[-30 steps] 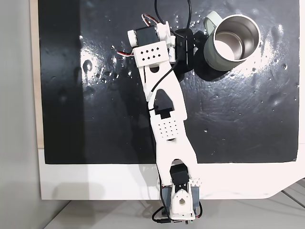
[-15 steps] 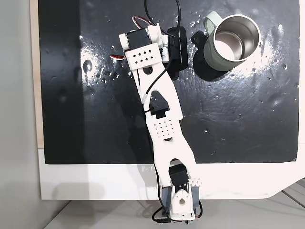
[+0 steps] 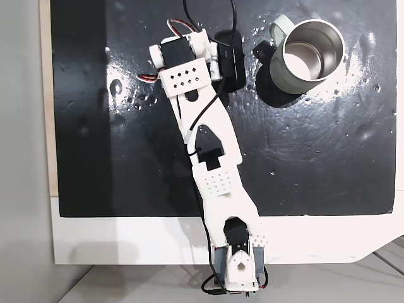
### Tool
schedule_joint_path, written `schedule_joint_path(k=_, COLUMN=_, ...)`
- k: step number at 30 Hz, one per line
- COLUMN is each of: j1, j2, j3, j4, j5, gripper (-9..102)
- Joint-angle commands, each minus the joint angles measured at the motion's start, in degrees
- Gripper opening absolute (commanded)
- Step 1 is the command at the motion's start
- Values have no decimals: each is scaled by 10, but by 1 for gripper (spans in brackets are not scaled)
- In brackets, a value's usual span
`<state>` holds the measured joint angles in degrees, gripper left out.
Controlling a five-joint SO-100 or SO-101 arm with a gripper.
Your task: Grasp a pengrip and put it in the cup.
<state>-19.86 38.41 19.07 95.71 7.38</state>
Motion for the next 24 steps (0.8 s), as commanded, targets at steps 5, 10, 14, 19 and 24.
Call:
schedule_joint_path(k=5, j1=5, j2=215, j3=43, j4=8, j5=-25, gripper=0)
schedule_joint_path(k=10, j1=34, j2=304, j3=68, j4=8, j5=-49, gripper=0)
schedule_joint_path(k=14, j1=73, j2=345, j3=79, j4=11, j5=-81, gripper=0)
schedule_joint_path(k=19, j1=135, j2=408, j3=130, j4=11, j5=-126, gripper=0)
schedule_joint_path(k=24, j1=204, j2=447, j3=155, j4=11, j5=-167, gripper=0)
